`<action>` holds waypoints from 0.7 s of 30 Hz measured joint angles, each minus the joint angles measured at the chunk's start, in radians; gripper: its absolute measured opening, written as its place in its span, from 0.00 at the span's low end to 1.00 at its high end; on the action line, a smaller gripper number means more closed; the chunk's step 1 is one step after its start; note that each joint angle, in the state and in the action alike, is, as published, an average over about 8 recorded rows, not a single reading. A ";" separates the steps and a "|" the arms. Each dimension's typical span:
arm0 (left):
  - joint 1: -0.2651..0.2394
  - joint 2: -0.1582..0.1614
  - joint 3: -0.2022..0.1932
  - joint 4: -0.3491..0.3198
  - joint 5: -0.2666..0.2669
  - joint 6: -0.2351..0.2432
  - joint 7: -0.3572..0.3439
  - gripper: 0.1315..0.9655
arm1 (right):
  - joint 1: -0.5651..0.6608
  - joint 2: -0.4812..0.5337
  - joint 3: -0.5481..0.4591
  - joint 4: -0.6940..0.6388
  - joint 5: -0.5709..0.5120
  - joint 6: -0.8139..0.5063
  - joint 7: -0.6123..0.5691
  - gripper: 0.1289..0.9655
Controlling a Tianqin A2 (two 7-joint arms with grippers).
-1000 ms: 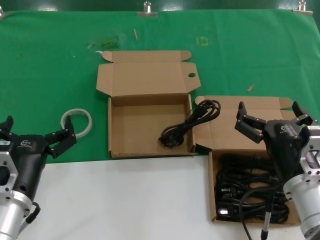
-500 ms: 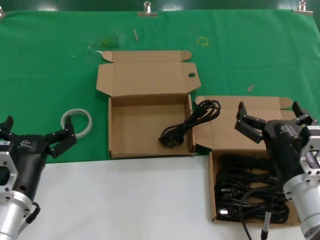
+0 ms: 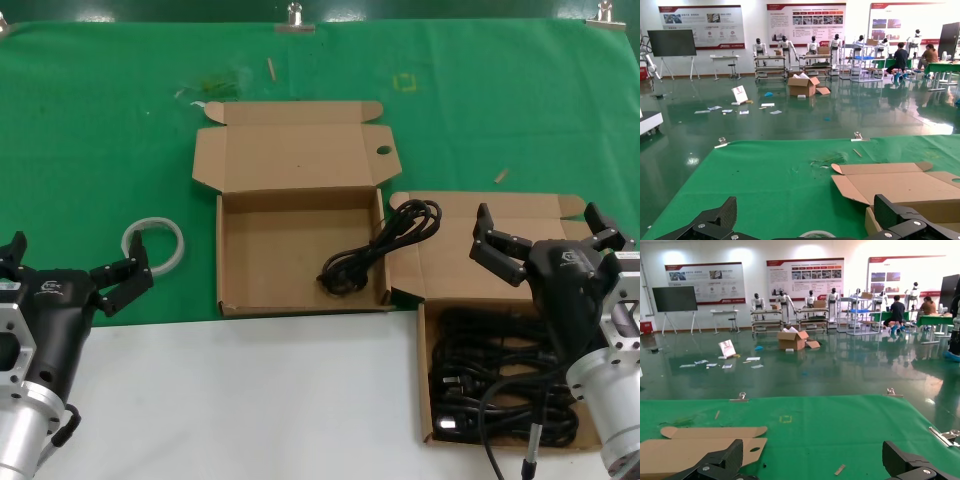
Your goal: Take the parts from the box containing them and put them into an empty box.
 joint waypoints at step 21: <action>0.000 0.000 0.000 0.000 0.000 0.000 0.000 1.00 | 0.000 0.000 0.000 0.000 0.000 0.000 0.000 1.00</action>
